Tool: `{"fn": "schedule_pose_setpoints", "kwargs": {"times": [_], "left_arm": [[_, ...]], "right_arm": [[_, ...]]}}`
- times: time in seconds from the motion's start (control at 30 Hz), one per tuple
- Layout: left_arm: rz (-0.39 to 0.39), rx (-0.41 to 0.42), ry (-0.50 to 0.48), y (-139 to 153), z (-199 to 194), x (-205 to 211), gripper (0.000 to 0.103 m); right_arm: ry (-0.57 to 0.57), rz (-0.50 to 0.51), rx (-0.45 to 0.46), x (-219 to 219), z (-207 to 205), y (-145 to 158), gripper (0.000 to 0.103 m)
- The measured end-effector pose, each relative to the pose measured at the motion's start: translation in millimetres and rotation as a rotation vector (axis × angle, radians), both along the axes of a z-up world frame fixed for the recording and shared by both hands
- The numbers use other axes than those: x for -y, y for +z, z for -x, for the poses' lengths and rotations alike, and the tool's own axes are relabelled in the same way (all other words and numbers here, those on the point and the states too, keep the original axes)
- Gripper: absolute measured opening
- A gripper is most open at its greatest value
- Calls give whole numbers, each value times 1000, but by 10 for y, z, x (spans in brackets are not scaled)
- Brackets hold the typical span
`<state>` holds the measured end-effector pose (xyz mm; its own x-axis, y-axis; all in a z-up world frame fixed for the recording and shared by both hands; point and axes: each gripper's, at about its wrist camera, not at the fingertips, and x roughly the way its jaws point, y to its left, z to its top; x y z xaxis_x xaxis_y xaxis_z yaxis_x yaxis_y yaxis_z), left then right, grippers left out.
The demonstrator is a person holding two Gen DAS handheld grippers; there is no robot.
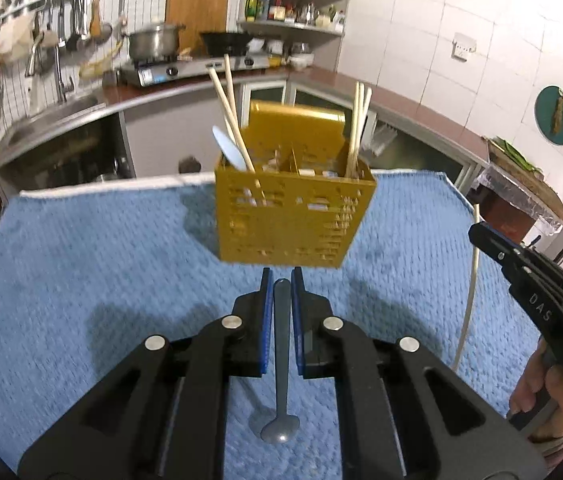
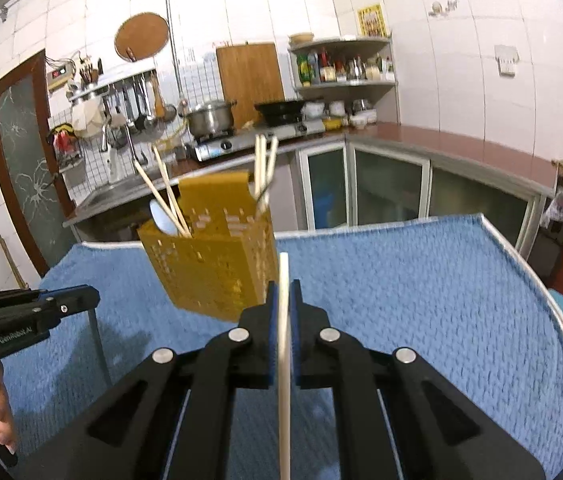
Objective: Organize utensils
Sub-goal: 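Lift the metal spoon and chopstick and carry them above the yellow caddy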
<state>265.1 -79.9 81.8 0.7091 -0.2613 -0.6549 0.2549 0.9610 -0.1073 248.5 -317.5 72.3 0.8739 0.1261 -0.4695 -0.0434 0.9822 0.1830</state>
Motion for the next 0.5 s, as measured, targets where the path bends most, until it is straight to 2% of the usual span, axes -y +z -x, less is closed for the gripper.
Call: {"fn": "schedule_pose_setpoints", "kwargs": {"times": [0.23,0.5], "left_arm": [[21,101,8,300,-63,-127,7],[63,223,5,928,-292,-231,6]], "right_arm": [[2,20,110,-152,-59,399,6],[14,27,218,-291,-275,1009,6]]}}
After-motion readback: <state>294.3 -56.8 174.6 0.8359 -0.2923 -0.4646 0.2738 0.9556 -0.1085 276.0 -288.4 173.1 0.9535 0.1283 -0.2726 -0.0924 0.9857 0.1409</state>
